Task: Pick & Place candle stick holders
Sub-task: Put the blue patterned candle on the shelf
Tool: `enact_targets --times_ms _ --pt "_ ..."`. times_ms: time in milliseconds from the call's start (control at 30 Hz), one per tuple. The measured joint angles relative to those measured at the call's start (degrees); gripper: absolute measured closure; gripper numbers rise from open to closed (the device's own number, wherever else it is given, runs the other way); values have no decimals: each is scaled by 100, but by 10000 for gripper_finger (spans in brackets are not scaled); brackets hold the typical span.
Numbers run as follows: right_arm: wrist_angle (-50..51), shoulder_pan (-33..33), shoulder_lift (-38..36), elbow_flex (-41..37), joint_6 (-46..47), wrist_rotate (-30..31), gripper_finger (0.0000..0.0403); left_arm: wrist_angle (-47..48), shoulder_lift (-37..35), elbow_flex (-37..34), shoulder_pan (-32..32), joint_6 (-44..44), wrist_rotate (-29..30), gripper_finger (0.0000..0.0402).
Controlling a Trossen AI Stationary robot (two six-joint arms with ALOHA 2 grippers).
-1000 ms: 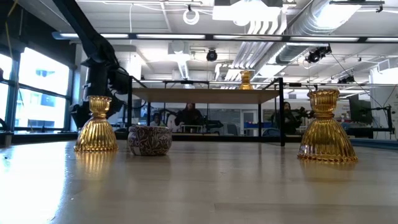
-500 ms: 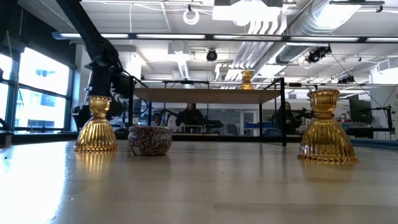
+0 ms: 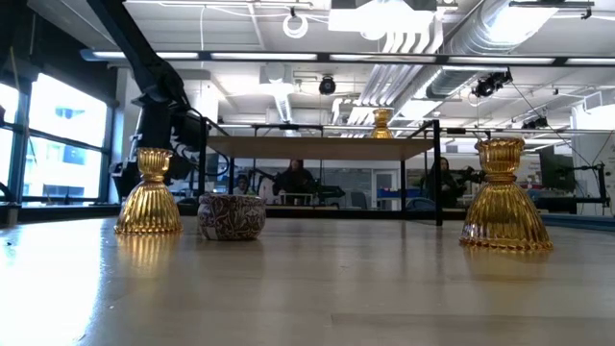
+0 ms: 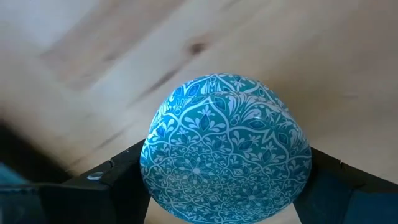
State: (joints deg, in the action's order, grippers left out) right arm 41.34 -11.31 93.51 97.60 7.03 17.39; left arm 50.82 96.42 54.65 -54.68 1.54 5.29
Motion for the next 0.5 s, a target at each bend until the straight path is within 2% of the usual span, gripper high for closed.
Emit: enact_targets --times_ms 233,367,500 --pt "22 0 0 0 33 -47 186 286 0 3 -2 -15 153 113" --pt "28 -2 0 0 40 -133 186 534 -7 2 -1 -16 -169 114" --pt "30 -18 1 0 42 -133 186 776 -69 2 90 -20 -148 114"
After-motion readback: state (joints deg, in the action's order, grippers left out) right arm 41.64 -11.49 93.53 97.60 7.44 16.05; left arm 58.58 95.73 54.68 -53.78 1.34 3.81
